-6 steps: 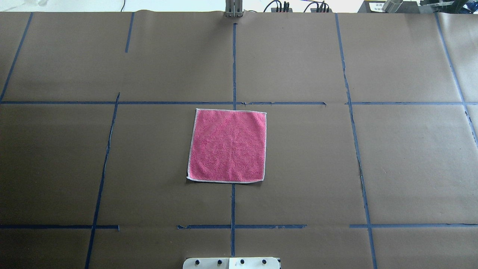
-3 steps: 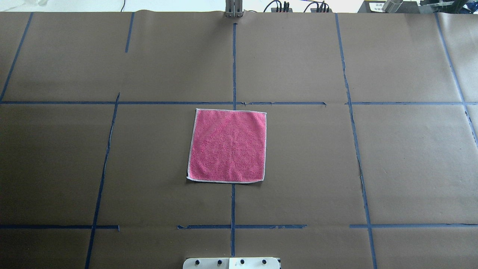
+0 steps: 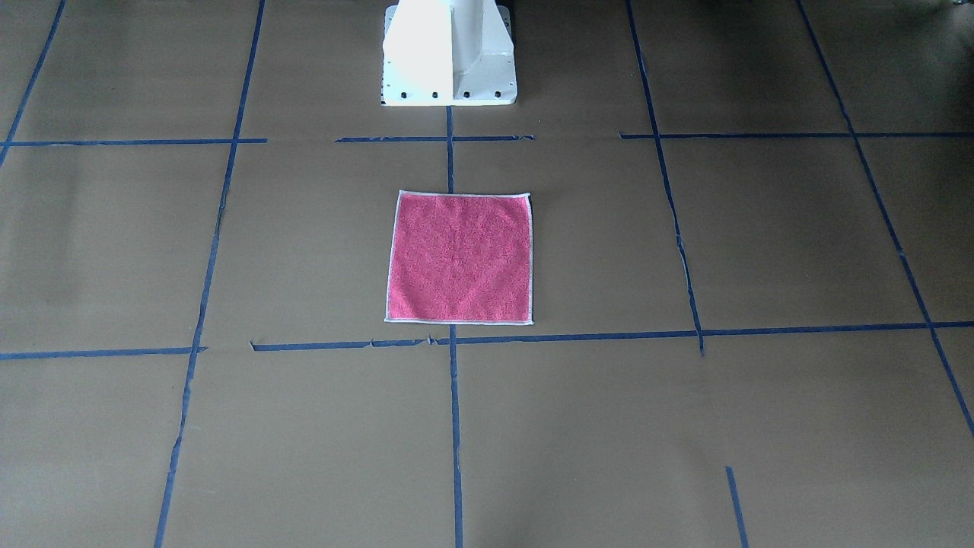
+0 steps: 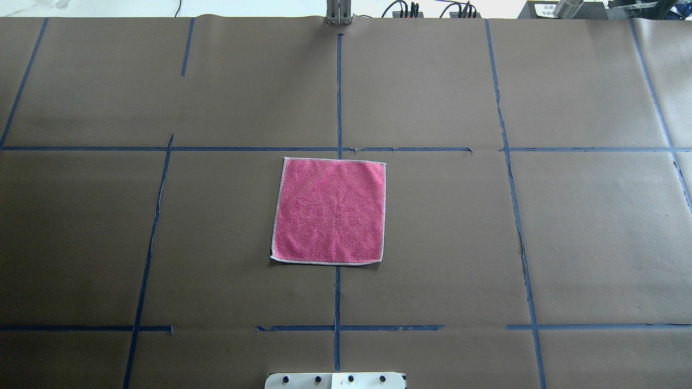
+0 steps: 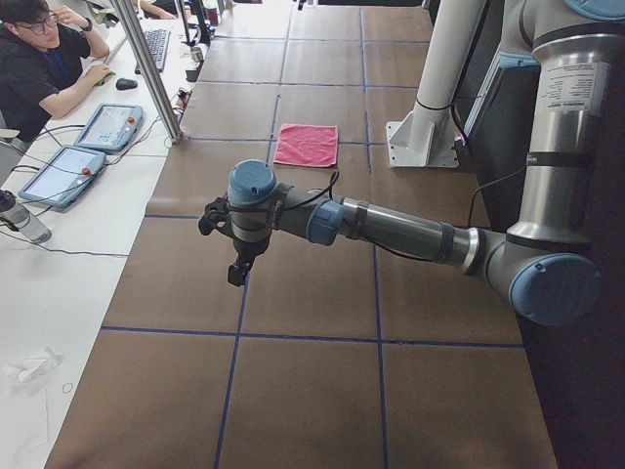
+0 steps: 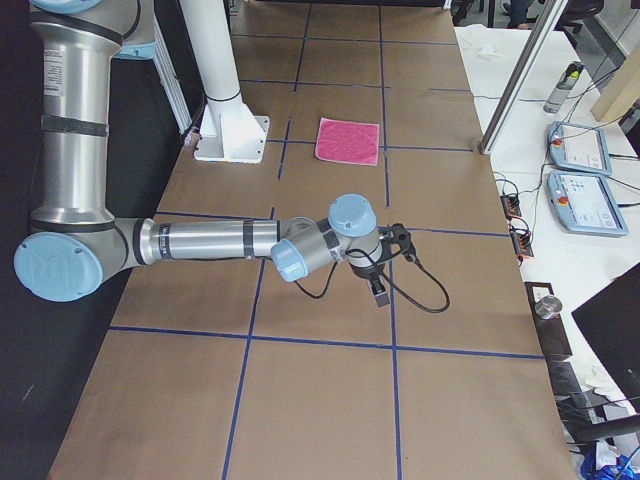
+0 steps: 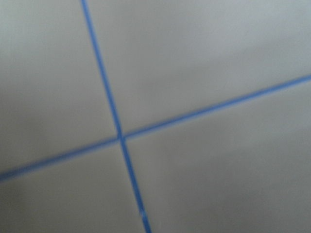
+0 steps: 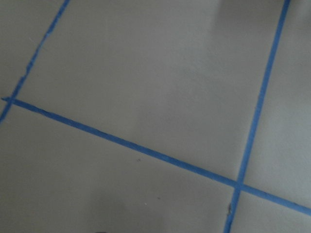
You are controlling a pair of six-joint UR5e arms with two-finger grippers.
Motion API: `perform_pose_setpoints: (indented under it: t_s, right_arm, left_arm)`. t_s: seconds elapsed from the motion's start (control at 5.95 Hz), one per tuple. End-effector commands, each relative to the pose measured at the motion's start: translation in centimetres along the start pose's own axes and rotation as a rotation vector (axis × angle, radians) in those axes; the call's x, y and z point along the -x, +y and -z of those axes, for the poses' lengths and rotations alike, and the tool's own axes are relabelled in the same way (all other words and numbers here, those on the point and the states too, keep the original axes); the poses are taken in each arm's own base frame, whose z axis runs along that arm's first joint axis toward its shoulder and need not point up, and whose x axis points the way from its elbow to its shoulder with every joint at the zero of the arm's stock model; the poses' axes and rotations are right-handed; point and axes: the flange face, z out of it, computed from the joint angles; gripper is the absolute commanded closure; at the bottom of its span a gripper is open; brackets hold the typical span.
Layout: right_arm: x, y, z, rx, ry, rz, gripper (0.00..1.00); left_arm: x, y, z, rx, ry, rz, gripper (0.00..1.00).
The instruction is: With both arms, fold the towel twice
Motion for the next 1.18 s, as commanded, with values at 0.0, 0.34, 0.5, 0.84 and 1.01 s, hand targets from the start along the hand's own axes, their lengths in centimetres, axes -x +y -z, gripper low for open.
perform_pose_setpoints:
  t_s: [0.0,0.34,0.5,0.84,1.01]
  right_arm:
    - [7.9,-3.5,0.3,-0.019,-0.077,-0.071,0.00]
    - [17.0,-4.8,1.6,0.039,-0.095,-0.186,0.00]
    - [22.1,-5.4,0.9,0.067,-0.103,-0.239,0.00]
    - [34.2,-5.9,-3.4,0.074,-0.093,-0.355,0.00]
    - [39.1,-6.2,-4.9,0.074,-0.037,-0.365,0.00]
  left_arm:
    - [-4.6,-2.8,0.8,-0.116,0.036,0.025,0.00]
    - [-13.2,-4.3,-3.8,-0.055,0.118,0.072,0.00]
    - [-17.1,-4.3,-3.7,-0.048,0.145,0.139,0.00]
    - [-28.5,-3.7,-7.0,-0.037,0.126,0.255,0.00]
    - [-34.7,-4.0,-9.4,-0.028,0.129,0.304,0.00]
